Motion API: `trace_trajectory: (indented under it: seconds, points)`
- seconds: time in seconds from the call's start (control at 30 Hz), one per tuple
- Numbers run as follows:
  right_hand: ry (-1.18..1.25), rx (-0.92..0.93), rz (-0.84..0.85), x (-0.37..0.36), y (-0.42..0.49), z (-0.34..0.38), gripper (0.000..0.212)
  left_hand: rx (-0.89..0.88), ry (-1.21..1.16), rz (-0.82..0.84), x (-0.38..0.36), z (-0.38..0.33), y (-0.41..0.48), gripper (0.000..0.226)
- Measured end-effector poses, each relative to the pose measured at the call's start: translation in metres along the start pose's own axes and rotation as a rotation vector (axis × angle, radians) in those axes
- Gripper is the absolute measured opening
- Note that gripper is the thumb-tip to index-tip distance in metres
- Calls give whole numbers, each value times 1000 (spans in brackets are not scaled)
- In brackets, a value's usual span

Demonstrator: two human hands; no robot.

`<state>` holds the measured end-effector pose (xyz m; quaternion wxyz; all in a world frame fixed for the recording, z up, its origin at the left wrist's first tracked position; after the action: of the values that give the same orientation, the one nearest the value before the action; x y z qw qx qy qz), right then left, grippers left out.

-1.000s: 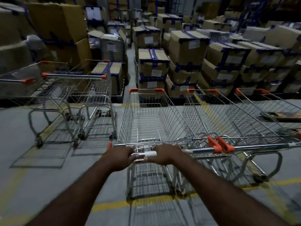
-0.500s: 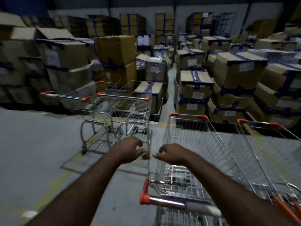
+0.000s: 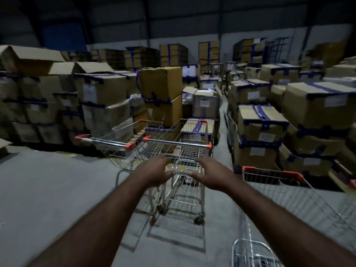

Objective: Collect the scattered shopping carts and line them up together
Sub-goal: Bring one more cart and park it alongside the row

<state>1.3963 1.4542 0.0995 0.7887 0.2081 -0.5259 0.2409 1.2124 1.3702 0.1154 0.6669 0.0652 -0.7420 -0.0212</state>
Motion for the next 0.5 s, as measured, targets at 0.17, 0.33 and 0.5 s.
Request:
trace_trajectory:
  seconds: [0.17, 0.33, 0.5]
  points:
    - [24, -45, -54, -9, 81, 44, 75, -63, -1, 41, 11, 62, 55, 63]
    - [-10, -88, -60, -27, 137, 59, 75, -111, -25, 45, 7, 112, 107, 65]
    - [-62, -134, -28, -47, 202, 43, 76, -120, -14, 62, -14, 152, 162, 70]
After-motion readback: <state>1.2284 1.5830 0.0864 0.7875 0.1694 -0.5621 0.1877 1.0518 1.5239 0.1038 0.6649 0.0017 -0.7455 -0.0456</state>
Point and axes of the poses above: each hand's wrist, its own y-axis towards the middle knuckle, its own x-axis out of the back of the hand, z = x × y, the point moved 4 cm from there along y, towards the middle knuckle, and after that the axes turned 6 degrees about -x, right-handed, at the moved point
